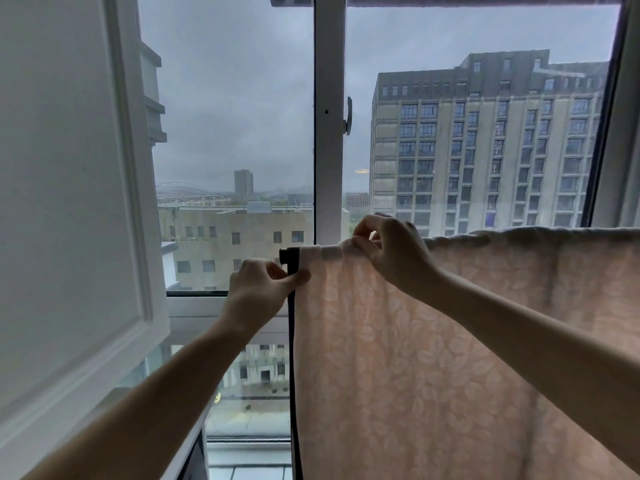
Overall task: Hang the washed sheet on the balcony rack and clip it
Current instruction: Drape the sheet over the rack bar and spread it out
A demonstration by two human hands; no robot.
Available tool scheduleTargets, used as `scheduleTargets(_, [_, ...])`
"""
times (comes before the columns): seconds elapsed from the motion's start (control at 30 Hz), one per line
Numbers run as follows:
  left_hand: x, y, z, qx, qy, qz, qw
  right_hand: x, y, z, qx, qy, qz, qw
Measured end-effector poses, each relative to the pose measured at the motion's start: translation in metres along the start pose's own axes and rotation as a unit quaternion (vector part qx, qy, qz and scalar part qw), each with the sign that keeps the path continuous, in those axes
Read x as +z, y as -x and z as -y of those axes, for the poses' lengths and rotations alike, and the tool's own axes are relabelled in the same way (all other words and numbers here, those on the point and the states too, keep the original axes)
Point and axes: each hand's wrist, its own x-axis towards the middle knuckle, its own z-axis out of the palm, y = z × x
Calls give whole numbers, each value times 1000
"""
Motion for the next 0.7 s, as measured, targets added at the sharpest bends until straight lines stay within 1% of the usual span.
scheduleTargets(0.1, [4, 2, -2, 27, 44, -21, 998, 1, 2, 0, -3, 0, -6, 1000])
scheduleTargets(0.27, [-1, 1, -9, 91, -1, -107, 990, -2, 1, -1, -13, 10, 4, 1000])
scheduleTargets(0.37, [-12, -5, -7, 109, -8, -162, 981, -4, -11, 4, -12, 15, -2, 1000])
scheduleTargets(0.47, [-28, -9, 2, 105, 12, -212, 971, 0, -28, 20, -26, 1, -14, 1000])
scheduleTargets(0.53, [-41, -9, 10, 91, 16, -235, 968, 8, -39, 33, -33, -4, -7, 999])
scheduleTargets(0.7, [-72, 0, 36, 65, 9, -249, 966, 30, -53, 62, -54, -23, 22, 998])
